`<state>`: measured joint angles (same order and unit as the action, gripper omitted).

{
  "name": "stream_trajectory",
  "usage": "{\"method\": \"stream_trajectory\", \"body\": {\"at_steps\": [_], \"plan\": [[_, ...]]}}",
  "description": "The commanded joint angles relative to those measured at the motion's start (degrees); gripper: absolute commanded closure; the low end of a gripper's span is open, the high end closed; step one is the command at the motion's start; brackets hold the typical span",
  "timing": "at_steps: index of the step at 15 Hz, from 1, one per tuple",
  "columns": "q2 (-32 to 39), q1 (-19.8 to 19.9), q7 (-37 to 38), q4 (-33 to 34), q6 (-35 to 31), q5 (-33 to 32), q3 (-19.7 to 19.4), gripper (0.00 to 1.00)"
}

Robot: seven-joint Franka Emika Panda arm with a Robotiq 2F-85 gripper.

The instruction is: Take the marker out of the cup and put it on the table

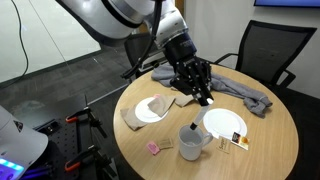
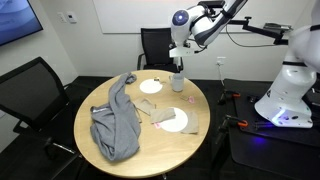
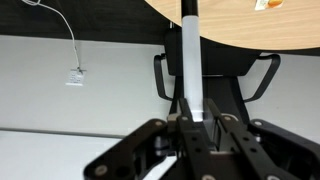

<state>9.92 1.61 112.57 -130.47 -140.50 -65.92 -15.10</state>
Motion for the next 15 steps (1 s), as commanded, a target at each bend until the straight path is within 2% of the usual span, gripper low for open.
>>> {"method": "stream_trajectory", "body": {"at_steps": [1,5,10,15], "plan": [[-7.19,3.51,-8.82,-5.05,-3.65,-3.95,1.87,0.95],[-10.54,5.27,-20.26,-7.12,-8.04,-4.09,2.58,0.95],[-12.89,5.48,-33.77,-8.99,-12.15,-1.68,3.42,0.95],[-13.46,4.96,-46.66,-10.53,-15.91,5.49,4.82,0.95]]}}
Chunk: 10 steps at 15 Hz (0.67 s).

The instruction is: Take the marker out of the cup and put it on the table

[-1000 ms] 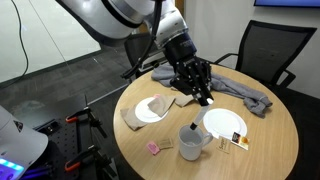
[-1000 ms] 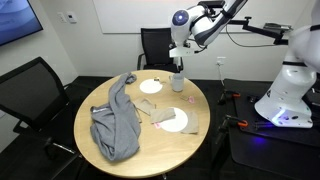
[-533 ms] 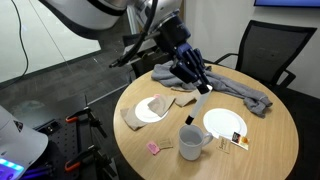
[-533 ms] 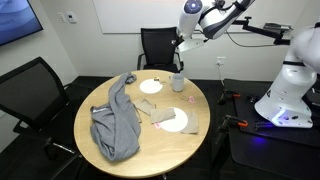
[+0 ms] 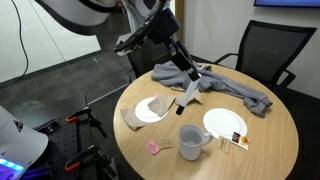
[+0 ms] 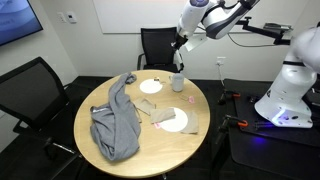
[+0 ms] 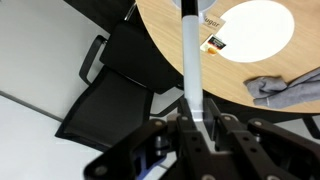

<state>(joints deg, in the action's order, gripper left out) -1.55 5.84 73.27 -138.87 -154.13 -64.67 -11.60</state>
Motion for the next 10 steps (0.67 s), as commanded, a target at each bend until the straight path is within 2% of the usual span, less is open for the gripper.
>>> {"method": "stream_trajectory", "body": {"at_steps": [1,10], "plan": [[-1.90,0.52,-10.40,-2.29,-2.54,6.82,1.75,0.95],[-0.16,-0.51,-37.76,-2.59,0.70,28.98,5.07,0.95]]}}
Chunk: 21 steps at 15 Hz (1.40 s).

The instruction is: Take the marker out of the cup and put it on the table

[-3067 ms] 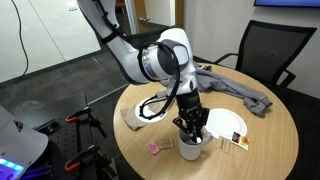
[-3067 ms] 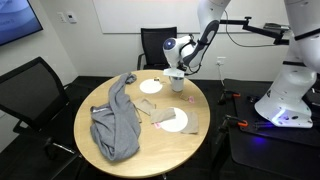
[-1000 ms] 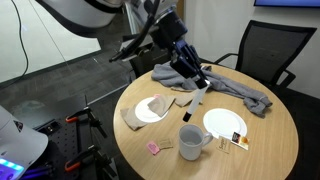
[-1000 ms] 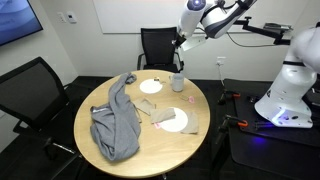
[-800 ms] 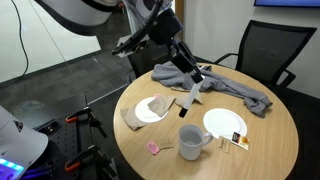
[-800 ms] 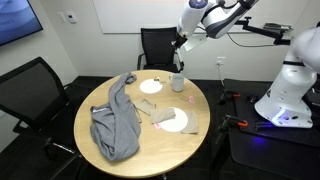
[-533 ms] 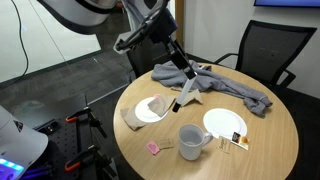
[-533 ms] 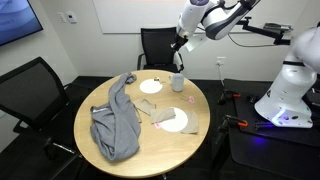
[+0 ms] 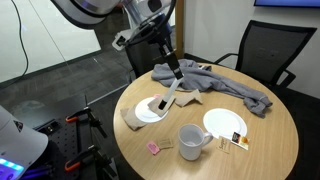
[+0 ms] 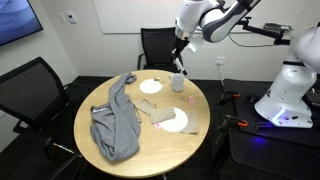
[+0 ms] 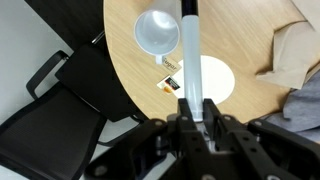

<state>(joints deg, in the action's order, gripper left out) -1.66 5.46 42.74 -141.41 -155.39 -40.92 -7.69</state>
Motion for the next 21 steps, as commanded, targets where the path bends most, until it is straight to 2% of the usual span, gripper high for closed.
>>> {"method": "stream_trajectory", "body": {"at_steps": [1,3,5,8,9,12,15,16,21], "plan": [[0.54,-0.23,-9.37,0.49,2.77,6.82,1.57,0.95],[2.22,-0.25,-11.87,1.68,4.08,8.67,2.15,0.95],[8.93,-1.46,-10.96,7.59,5.14,9.31,3.36,0.95],[15.65,-3.86,-10.11,13.90,6.68,9.79,2.98,0.95],[10.28,-3.86,-10.39,8.06,4.05,9.13,1.64,0.81],[15.79,-5.68,-10.60,12.61,4.14,9.80,0.95,0.81],[16.46,-5.76,-10.64,13.30,4.22,9.87,0.83,0.81],[16.92,-5.66,-9.98,13.32,3.47,10.17,0.79,0.95],[19.27,-5.70,-13.45,12.66,1.91,14.99,0.46,0.95]]}}
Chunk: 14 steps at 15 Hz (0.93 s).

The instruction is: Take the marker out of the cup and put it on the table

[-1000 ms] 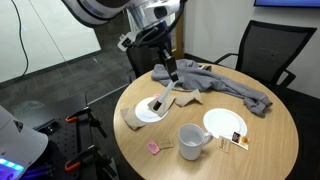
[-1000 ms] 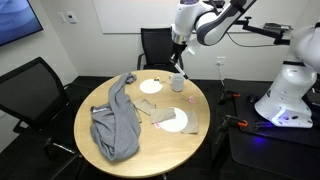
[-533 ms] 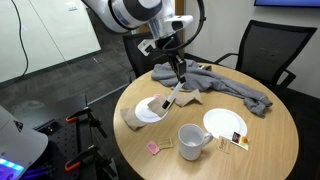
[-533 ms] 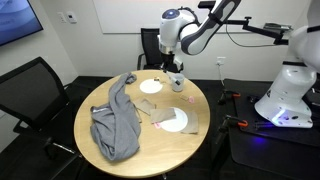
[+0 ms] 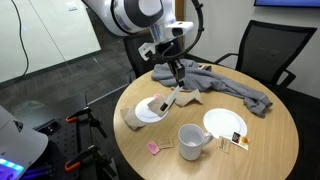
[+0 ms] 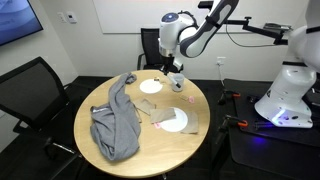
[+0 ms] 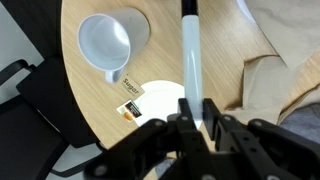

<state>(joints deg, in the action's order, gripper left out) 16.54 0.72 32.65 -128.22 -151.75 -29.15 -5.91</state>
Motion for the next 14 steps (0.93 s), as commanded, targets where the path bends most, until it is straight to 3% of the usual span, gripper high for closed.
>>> {"method": "stream_trajectory", "body": {"at_steps": [1,7,14], "plan": [[1.35,-0.96,-4.11,-0.86,-2.00,3.73,-1.58,0.95],[4.24,0.01,-12.85,-0.90,-3.31,8.94,-2.13,0.95],[9.34,2.56,-24.66,0.19,-9.19,17.99,-0.30,0.95]]}}
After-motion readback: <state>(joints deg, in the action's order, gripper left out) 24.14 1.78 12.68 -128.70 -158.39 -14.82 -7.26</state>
